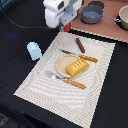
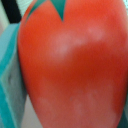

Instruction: Interact with the objects in diverse but meaningful ways.

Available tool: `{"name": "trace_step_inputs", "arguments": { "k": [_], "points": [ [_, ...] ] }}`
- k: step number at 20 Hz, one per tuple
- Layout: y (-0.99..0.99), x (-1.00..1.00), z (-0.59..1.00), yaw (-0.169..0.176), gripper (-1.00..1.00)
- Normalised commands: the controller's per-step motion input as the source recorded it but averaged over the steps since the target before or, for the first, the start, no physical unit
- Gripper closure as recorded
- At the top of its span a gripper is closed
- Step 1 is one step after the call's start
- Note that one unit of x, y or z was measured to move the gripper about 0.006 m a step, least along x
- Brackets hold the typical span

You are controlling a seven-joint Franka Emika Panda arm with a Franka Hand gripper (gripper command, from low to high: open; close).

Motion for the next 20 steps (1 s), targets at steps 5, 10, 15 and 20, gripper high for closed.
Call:
{"name": "trace_step_inputs", "arguments": {
  "k": [5,10,15,20],
  "points": [
    [0.59,0.47,0.97,-0.008,1.0],
    [0.62,0.6,0.87,0.0,1.0],
    [0.58,0.78,0.46,0.0,1.0],
    [0.41,0.88,0.23,0.0,1.0]
  ]
}}
